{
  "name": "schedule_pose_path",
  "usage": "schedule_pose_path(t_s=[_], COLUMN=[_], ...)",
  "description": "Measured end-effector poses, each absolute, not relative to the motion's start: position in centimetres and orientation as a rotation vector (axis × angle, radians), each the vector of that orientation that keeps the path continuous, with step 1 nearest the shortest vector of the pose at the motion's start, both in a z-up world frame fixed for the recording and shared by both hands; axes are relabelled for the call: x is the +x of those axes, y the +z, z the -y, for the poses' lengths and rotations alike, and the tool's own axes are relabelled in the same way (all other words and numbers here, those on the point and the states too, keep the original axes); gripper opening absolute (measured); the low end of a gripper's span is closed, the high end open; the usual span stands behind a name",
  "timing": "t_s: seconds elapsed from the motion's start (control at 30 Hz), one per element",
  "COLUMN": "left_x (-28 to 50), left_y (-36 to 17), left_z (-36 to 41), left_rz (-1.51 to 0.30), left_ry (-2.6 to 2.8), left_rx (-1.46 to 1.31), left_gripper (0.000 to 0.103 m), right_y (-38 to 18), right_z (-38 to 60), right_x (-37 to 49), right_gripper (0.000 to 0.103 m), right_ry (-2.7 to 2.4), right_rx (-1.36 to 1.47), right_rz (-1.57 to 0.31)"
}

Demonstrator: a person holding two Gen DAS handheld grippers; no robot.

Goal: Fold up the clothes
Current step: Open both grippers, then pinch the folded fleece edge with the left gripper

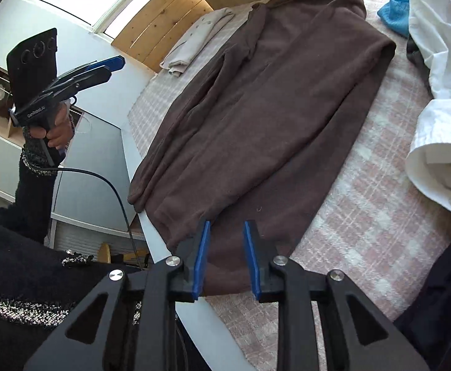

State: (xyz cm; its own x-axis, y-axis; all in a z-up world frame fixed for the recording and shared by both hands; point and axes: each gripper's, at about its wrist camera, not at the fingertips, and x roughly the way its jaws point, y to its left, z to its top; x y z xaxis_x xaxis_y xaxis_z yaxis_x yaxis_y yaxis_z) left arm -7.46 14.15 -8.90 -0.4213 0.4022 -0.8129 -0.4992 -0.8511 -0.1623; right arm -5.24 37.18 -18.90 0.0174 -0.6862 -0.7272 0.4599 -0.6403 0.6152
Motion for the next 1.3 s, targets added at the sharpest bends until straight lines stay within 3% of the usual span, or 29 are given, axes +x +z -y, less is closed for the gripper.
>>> schedule_pose_path(t_s=[0.13, 0.27, 0.33, 0.37, 0.4, 0.7, 0.8, 0.87, 0.9, 0.93, 1.07, 1.23, 1.27, 1.3], left_x=[-2.0, 2.1, 3.9, 4.8, 5.4, 6.7, 6.7, 6.8, 6.7, 6.5, 6.0, 6.1, 6.0, 5.9], left_y=[-10.3, -13.9, -15.8, -16.6, -17.3, -23.8, -23.8, -23.7, -23.6, -23.4, -21.9, -19.5, -19.2, -19.0], left_z=[-12.9, -13.7, -15.6, -16.8, -18.1, -25.5, -25.2, -25.0, -24.8, -24.5, -22.7, -21.9, -22.2, -22.4], left_rz=[-0.106, -0.094, -0.141, -0.167, -0.190, -0.550, -0.502, -0.467, -0.428, -0.375, -0.156, -0.032, -0.030, -0.032], left_ry=[2.281, 2.218, 2.172, 2.151, 2.138, 2.198, 2.208, 2.197, 2.188, 2.180, 2.164, 2.159, 2.158, 2.158], left_rx=[-1.323, -1.376, -1.368, -1.356, -1.342, -1.424, -1.423, -1.427, -1.433, -1.442, -1.446, -1.383, -1.374, -1.369], left_gripper=[0.032, 0.032, 0.032, 0.032, 0.032, 0.041, 0.038, 0.027, 0.013, 0.007, 0.005, 0.005, 0.005, 0.005], right_y=[-22.2, -20.7, -19.3, -18.8, -18.2, -20.4, -21.7, -21.8, -21.8, -21.8, -21.0, -21.2, -21.5, -21.8], right_z=[-35.4, -37.4, -37.5, -37.4, -37.4, -37.4, -36.8, -36.5, -36.6, -36.7, -37.2, -38.1, -38.0, -38.0], right_x=[-0.7, 1.7, -0.3, -1.6, -2.9, -15.3, -17.3, -18.2, -18.5, -18.8, -19.8, -22.0, -22.5, -23.0], right_gripper=[0.023, 0.024, 0.038, 0.049, 0.053, 0.053, 0.053, 0.053, 0.053, 0.053, 0.053, 0.053, 0.052, 0.039], right_ry=[-1.709, -1.721, -1.818, -1.878, -1.937, -2.053, -2.050, -2.035, -2.029, -2.018, -2.044, -2.100, -2.101, -2.103], right_rx=[1.587, 1.655, 1.608, 1.577, 1.543, 1.597, 1.624, 1.615, 1.619, 1.635, 1.639, 1.622, 1.616, 1.611], right_rz=[0.075, 0.072, 0.168, 0.195, 0.222, 0.359, 0.393, 0.421, 0.429, 0.436, 0.410, 0.432, 0.430, 0.427])
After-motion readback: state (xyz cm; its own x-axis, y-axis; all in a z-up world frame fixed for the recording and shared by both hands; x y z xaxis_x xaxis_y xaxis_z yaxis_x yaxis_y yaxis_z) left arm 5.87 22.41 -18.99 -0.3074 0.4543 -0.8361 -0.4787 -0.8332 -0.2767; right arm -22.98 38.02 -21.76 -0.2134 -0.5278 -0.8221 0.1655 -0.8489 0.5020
